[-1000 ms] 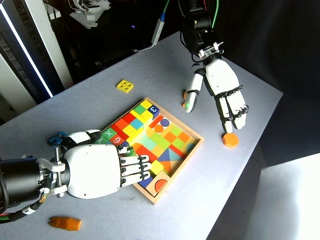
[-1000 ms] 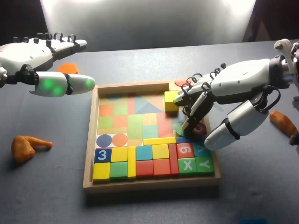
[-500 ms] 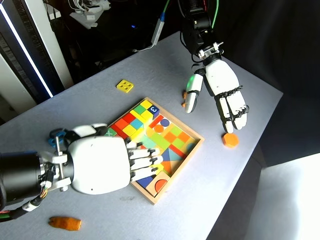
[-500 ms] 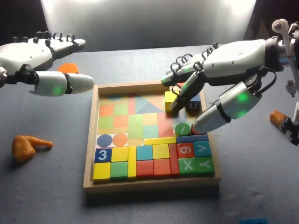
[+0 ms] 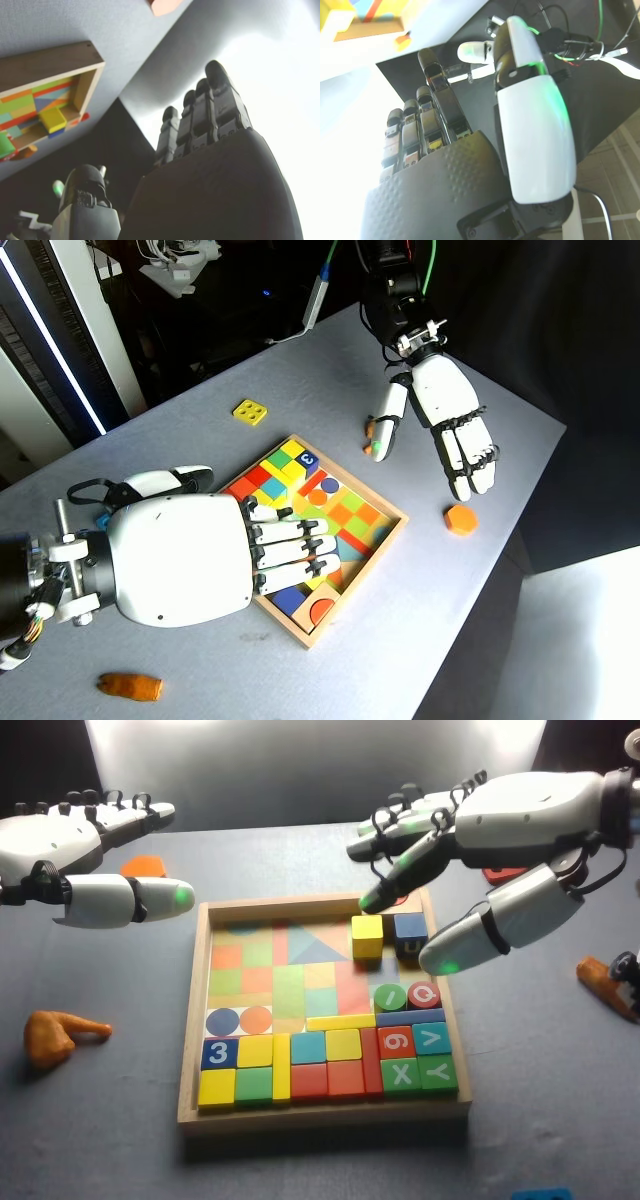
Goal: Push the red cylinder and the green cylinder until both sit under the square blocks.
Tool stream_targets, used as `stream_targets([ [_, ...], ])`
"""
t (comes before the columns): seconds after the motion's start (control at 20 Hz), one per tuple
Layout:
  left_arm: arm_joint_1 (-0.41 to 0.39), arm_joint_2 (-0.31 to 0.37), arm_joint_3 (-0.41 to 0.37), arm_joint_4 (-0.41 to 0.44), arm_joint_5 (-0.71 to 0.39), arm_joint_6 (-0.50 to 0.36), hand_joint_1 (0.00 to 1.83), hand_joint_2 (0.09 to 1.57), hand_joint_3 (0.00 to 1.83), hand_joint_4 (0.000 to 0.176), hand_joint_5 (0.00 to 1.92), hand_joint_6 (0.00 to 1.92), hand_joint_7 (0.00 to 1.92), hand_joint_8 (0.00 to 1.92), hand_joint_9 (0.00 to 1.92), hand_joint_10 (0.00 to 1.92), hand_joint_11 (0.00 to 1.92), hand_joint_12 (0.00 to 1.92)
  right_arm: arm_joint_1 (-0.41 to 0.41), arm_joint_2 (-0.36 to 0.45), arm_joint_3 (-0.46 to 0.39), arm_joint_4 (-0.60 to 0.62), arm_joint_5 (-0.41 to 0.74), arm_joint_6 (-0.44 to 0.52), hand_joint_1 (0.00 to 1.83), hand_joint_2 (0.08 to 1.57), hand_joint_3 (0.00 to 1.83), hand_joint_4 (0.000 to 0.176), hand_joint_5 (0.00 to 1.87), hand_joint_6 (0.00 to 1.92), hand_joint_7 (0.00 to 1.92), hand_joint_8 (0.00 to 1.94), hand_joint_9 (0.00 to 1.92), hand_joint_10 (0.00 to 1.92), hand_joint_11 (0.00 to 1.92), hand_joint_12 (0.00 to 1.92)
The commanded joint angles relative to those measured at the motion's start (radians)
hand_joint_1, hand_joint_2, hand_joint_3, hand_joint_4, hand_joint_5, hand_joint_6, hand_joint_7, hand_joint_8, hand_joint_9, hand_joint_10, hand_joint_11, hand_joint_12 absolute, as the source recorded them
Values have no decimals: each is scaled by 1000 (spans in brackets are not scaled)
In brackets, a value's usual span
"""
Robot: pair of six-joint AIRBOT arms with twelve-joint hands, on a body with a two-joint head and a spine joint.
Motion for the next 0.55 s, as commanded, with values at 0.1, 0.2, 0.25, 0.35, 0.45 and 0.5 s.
stream_targets([
  [0.1,22,27,-20,-25,-183,-21,0,1091,0,133,0,0,0,0,0,0,0,5,-37,37,-10,215,55,-87,149,1150,29,0,475,2,142,18,45,17,46,22],
  [0.2,47,48,-42,-30,-244,-54,0,1073,0,152,9,3,0,0,0,0,0,0,-78,61,-14,385,79,-183,69,1228,0,0,410,0,135,43,74,37,8,334],
  [0.25,61,61,-58,-33,-279,-66,0,1069,0,150,34,11,0,0,0,0,36,17,-100,75,-17,470,98,-229,197,1256,0,17,336,0,151,12,64,16,0,395],
  [0.35,86,98,-101,-41,-370,-78,0,1027,0,171,59,14,0,0,0,0,16,11,-146,112,-36,663,154,-343,281,1243,0,92,297,0,134,1,27,5,0,197],
  [0.45,109,142,-149,-43,-483,-101,47,1114,14,166,45,4,14,4,0,0,0,0,-196,158,-71,852,241,-459,259,1289,7,93,179,0,171,1,121,27,0,466],
  [0.5,119,156,-167,-44,-525,-106,43,1149,20,147,43,2,30,7,0,0,11,5,-211,170,-79,905,275,-488,231,1296,8,97,138,0,143,0,113,20,0,489],
])
